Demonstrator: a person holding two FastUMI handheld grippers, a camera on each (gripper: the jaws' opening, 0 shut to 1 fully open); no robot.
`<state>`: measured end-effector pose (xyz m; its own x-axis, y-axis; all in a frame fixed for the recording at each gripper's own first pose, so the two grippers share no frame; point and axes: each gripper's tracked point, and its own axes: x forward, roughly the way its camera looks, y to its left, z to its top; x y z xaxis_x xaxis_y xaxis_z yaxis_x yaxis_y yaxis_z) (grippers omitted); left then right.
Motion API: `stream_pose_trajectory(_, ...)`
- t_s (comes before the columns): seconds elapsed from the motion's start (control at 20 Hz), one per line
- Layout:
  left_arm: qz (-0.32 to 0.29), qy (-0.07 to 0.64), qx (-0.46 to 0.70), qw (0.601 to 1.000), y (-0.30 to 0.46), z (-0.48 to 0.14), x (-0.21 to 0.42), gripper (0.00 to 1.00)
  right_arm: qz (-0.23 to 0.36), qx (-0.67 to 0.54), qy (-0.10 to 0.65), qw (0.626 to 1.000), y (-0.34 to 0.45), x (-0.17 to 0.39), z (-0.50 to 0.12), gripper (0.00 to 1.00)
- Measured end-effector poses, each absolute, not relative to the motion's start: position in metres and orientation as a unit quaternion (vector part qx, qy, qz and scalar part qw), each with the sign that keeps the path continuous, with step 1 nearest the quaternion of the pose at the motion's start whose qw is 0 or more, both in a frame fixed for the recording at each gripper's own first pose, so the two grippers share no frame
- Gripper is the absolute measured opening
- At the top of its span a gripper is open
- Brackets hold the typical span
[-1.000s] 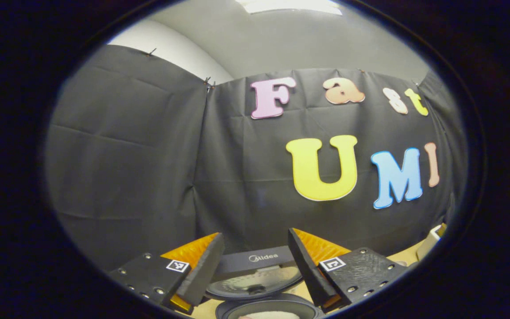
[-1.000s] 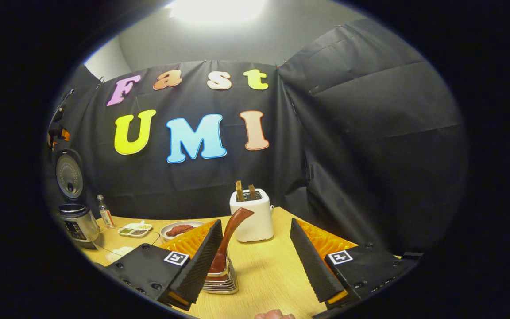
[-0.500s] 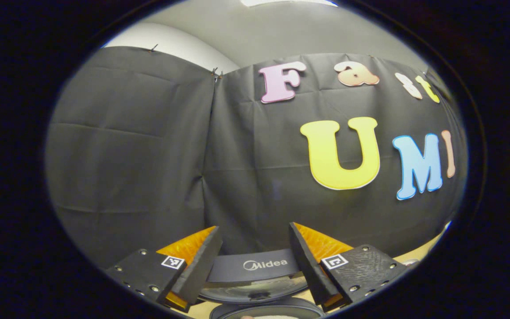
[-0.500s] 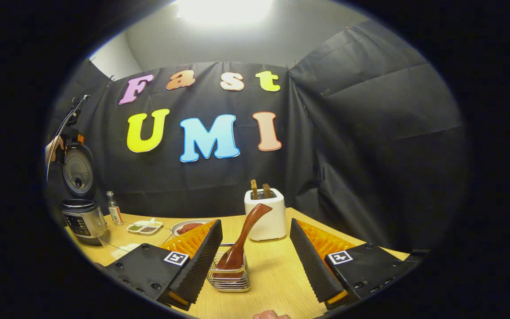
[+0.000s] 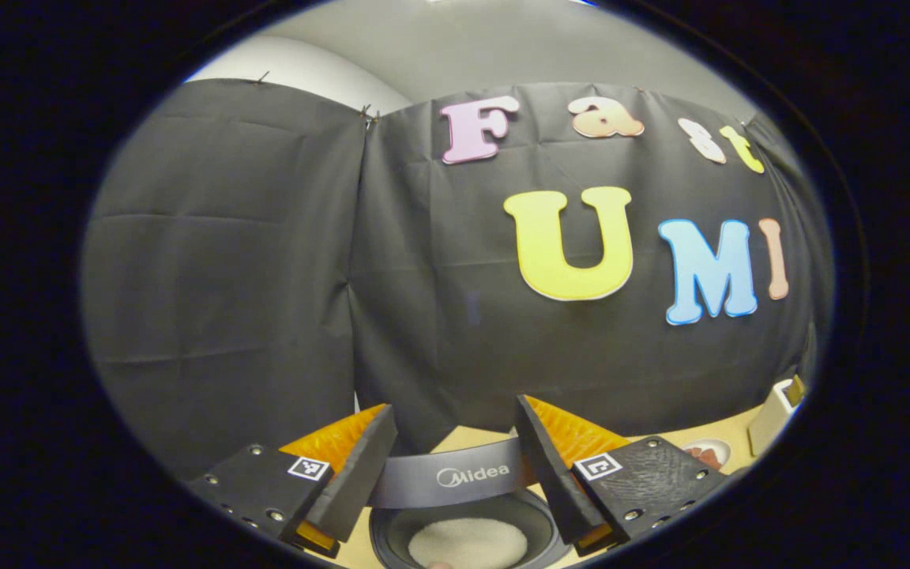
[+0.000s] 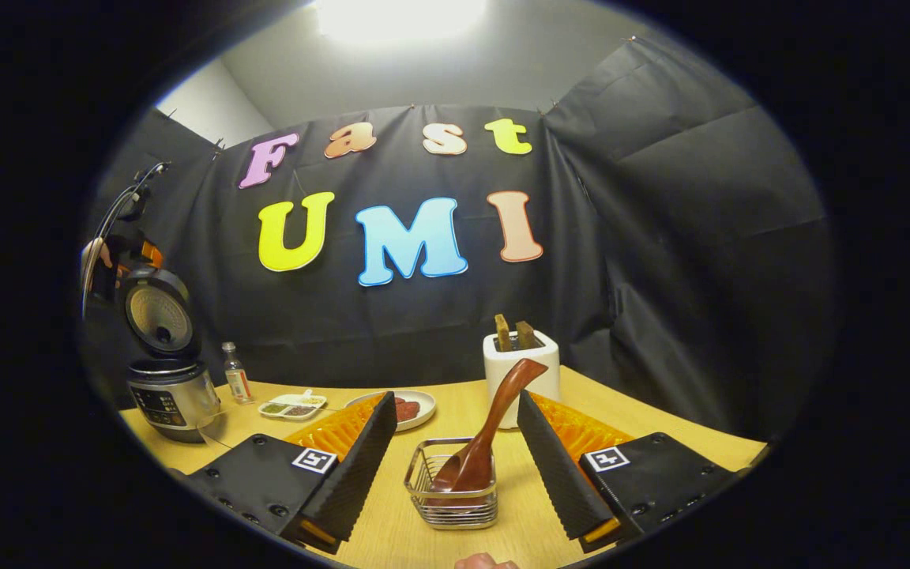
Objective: Close the left gripper, press the button to open the rice cooker; take a wooden spoon from the chopstick holder with the right hand, scoop a spoonful of rice and pour it into the rice cooker, then put the wooden spoon back into the chopstick holder.
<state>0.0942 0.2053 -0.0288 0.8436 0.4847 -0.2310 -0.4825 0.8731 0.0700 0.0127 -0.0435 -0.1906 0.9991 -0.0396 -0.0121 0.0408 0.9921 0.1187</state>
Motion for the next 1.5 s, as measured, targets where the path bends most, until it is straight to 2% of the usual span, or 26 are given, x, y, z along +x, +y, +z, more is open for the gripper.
stream_pose_trajectory(0.1, 0.241, 0.154, -0.017, 0.958, 0.190, -0.049, 0.080, 0.96, 0.004, 0.071, 0.007, 0.997, -0.032, 0.012, -0.195, 0.98)
stream_pose_trajectory(0.5, 0.221, 0.257, -0.065, 0.939, 0.160, -0.128, 0.049, 0.98, 0.034, 0.087, 0.046, 0.995, -0.029, -0.003, -0.219, 0.98)
stream_pose_trajectory(0.65, 0.212, 0.282, -0.057, 0.934, 0.154, -0.154, 0.044, 0.95, 0.025, 0.074, 0.051, 0.996, -0.041, -0.005, -0.223, 0.98)
stream_pose_trajectory(0.75, 0.203, 0.296, -0.051, 0.932, 0.150, -0.167, 0.041, 0.97, 0.016, 0.069, 0.047, 0.996, -0.047, -0.007, -0.219, 0.98)
stream_pose_trajectory(0.95, 0.201, 0.323, -0.061, 0.923, 0.154, -0.195, 0.033, 0.95, 0.022, 0.101, 0.046, 0.994, -0.044, -0.011, -0.217, 0.98)
stream_pose_trajectory(1.0, 0.193, 0.312, -0.039, 0.930, 0.154, -0.192, 0.034, 0.95, 0.024, 0.105, 0.047, 0.993, -0.043, -0.011, -0.217, 0.93)
stream_pose_trajectory(1.05, 0.194, 0.310, -0.035, 0.930, 0.153, -0.195, 0.024, 0.95, 0.024, 0.104, 0.046, 0.993, -0.043, -0.011, -0.217, 0.98)
stream_pose_trajectory(1.5, 0.173, 0.274, -0.017, 0.946, 0.146, -0.187, 0.020, 0.96, 0.016, 0.085, 0.056, 0.995, -0.047, -0.010, -0.219, 0.98)
